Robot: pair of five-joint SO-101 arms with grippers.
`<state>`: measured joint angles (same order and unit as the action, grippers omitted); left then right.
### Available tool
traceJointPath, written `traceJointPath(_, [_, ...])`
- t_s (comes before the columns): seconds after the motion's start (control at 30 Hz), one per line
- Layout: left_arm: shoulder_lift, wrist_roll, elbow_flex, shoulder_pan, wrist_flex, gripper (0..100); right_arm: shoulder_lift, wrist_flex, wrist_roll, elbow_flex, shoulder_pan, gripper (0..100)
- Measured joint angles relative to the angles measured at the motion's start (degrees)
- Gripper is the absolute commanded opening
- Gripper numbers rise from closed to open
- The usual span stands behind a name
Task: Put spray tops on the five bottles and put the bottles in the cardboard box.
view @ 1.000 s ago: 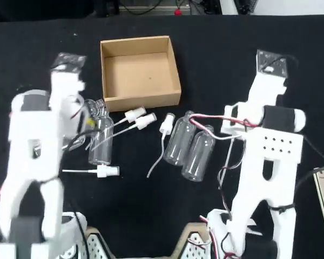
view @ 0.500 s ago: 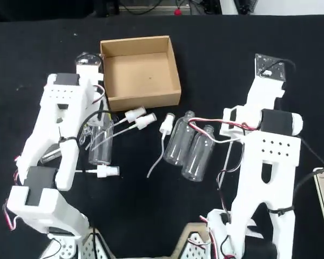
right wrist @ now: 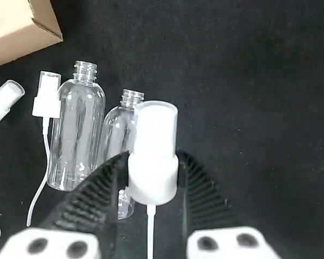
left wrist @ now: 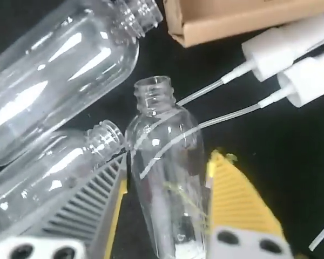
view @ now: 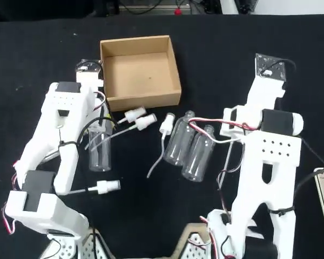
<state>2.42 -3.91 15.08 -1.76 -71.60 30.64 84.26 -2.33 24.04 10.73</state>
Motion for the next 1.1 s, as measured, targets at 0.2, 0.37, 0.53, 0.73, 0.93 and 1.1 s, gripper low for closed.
traceJointPath(0.2, [-2.46, 0.0, 0.0, 0.0, -3.78, 31, 0.0, 0.0, 1.49, 0.18, 0.0, 4.7])
traceJointPath(0.37, [-5.54, 2.64, 0.7, 0.0, -4.92, 34, 0.0, 0.0, 1.85, 0.18, 0.0, 4.7])
traceJointPath(0.53, [-6.15, 5.98, 9.32, 0.0, 1.32, 35, 0.0, 0.0, 1.85, 0.18, 0.0, 4.7])
traceJointPath(0.73, [-6.24, 6.15, 13.98, 0.0, 6.33, 35, 0.0, 0.0, 1.85, 0.18, 0.0, 4.7])
traceJointPath(0.93, [-6.24, 6.15, 15.65, 0.0, 8.35, 35, 0.0, 0.0, 1.85, 0.18, 0.0, 4.7])
traceJointPath(1.1, [-6.42, 4.92, 19.25, 0.0, 12.57, 33, 0.0, 0.0, 1.85, 0.18, 0.0, 4.7])
